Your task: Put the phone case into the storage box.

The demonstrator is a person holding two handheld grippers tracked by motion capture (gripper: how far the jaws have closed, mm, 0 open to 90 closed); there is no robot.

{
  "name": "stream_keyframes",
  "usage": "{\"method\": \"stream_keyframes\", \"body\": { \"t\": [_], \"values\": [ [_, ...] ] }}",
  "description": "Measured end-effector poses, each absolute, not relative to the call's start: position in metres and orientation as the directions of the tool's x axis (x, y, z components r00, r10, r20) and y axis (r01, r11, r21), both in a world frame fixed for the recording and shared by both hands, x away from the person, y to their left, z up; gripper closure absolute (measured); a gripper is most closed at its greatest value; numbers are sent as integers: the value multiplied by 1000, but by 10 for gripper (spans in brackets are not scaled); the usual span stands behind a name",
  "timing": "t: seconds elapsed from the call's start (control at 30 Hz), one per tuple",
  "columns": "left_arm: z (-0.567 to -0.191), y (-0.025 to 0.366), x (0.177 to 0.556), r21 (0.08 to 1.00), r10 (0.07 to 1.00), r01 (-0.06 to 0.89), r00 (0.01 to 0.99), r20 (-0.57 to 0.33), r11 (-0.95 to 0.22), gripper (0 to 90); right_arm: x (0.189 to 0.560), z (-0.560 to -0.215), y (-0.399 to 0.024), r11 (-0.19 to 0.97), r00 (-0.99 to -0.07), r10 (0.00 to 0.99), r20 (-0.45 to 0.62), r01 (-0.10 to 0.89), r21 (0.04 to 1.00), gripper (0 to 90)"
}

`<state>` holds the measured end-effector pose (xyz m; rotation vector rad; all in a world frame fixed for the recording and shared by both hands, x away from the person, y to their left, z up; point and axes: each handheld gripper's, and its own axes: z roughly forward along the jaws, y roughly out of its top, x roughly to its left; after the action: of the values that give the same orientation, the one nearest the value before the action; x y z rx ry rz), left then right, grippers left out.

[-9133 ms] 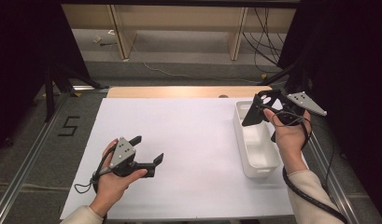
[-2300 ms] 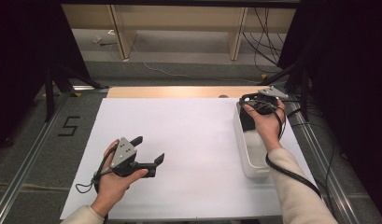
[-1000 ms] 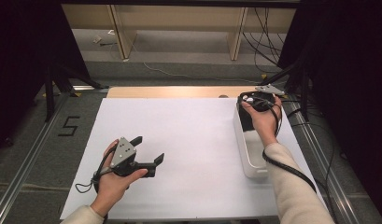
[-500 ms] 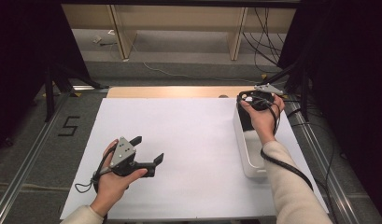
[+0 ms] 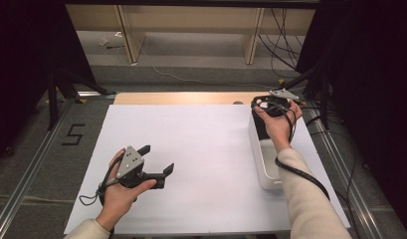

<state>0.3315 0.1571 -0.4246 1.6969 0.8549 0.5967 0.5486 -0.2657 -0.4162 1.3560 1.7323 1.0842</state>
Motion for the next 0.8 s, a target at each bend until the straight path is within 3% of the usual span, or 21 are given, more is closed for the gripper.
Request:
{"method": "stream_keyframes", "body": {
  "t": [0.8],
  "values": [
    [-424, 157, 332, 959, 789, 241, 614, -32, -148, 29, 547, -408, -266, 131, -238, 970, -39, 383, 914, 80]
  ]
}}
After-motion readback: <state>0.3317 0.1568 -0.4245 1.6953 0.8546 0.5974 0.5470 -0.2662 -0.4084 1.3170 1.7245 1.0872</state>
